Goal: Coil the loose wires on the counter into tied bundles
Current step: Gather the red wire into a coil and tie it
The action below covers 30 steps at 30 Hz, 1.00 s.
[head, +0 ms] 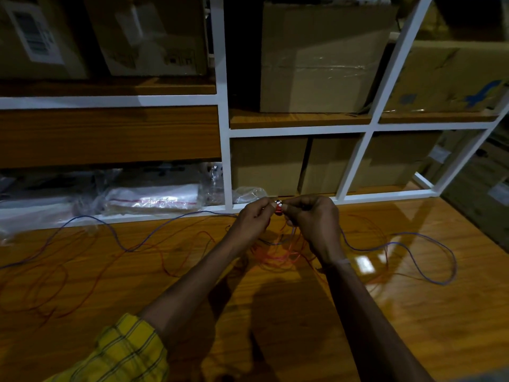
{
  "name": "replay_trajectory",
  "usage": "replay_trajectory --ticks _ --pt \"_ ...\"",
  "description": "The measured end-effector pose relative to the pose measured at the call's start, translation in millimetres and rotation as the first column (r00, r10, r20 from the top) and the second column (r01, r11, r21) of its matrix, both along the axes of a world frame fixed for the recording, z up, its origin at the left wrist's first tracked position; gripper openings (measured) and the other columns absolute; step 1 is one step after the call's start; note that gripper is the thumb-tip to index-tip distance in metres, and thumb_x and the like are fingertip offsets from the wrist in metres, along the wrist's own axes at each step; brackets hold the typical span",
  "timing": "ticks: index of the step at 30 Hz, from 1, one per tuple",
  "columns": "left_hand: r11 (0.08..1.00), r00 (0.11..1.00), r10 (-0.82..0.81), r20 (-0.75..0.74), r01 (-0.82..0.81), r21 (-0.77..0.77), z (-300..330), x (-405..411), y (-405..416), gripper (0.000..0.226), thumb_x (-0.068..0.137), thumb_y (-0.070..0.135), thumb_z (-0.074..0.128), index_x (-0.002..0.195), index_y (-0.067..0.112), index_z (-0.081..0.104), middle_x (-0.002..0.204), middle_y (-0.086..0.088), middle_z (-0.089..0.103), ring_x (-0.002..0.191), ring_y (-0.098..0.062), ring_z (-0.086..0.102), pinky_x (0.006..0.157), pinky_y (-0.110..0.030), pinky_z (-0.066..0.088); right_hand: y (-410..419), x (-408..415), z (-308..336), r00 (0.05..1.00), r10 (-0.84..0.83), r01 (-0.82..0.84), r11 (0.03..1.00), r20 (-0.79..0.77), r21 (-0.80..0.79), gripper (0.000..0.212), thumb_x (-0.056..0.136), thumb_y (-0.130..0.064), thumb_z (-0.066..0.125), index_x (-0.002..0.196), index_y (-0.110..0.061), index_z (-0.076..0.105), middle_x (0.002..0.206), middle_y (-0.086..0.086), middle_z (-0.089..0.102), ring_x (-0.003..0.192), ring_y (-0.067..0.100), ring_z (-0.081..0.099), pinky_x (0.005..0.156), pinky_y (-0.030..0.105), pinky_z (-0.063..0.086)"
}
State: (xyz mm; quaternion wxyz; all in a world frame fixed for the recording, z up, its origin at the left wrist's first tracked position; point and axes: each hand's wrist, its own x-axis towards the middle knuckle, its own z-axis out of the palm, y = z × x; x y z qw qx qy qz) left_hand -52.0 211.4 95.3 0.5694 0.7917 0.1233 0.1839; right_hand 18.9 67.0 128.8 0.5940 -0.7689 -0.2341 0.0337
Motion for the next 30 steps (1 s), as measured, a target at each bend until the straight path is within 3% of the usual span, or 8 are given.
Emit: replay_trajectory --ticks 4,7,13,17,30 --pt "0.993 1.0 0.007 -0.029 -0.011 -0.119 0 0 -2 0.028 0.108 0.03 0.045 0.105 0.01 0.065 0.053 0.005 0.036 0.043 -0.009 0.027 0.049 -0.029 0.02 2 -1 0 1.0 0.003 -0.003 1.0 0.001 -0.027 0.004 0.085 -0.02 0.084 0.087 -0.017 0.085 0.07 0.0 0.078 0.064 0.021 0.074 0.063 0.037 0.063" --pt "0.992 0.999 -0.001 -0.046 -0.005 -0.128 1 0 -2 0.028 0.108 0.031 0.044 0.103 0.014 0.066 0.053 0.003 0.037 0.043 -0.01 0.027 0.049 -0.029 0.02 2 -2 2 1.0 -0.005 0.006 0.999 0.015 -0.043 0.002 0.084 -0.018 0.084 0.085 -0.016 0.084 0.066 0.0 0.076 0.06 0.018 0.073 0.06 0.035 0.061" --pt "0.99 0.999 -0.013 -0.046 0.006 -0.139 1 0 -4 0.028 0.108 0.035 0.045 0.093 0.026 0.067 0.059 -0.003 0.038 0.045 -0.012 0.028 0.048 -0.029 0.02 -1 -6 10 1.0 -0.012 0.012 0.996 0.0 -0.088 0.003 0.084 -0.016 0.083 0.082 -0.013 0.084 0.065 0.006 0.075 0.062 0.026 0.074 0.063 0.042 0.061" --pt "0.992 0.998 -0.018 -0.054 0.011 -0.127 1 0 -6 0.028 0.108 0.032 0.045 0.097 0.018 0.067 0.056 0.001 0.038 0.043 -0.01 0.028 0.046 -0.027 0.02 -5 -7 12 1.0 -0.012 0.013 0.995 0.008 -0.101 0.004 0.084 -0.015 0.083 0.08 -0.013 0.083 0.063 0.006 0.074 0.06 0.023 0.073 0.062 0.042 0.061" --pt "0.999 0.999 -0.027 -0.032 0.028 0.027 -1 0 -5 0.026 0.107 0.035 0.046 0.093 0.025 0.066 0.053 0.01 0.041 0.048 -0.009 0.034 0.054 -0.032 0.026 -8 -9 14 1.0 -0.023 0.021 0.994 -0.021 -0.106 0.004 0.083 -0.015 0.084 0.079 -0.013 0.083 0.059 0.003 0.072 0.047 0.004 0.062 0.05 0.019 0.048"
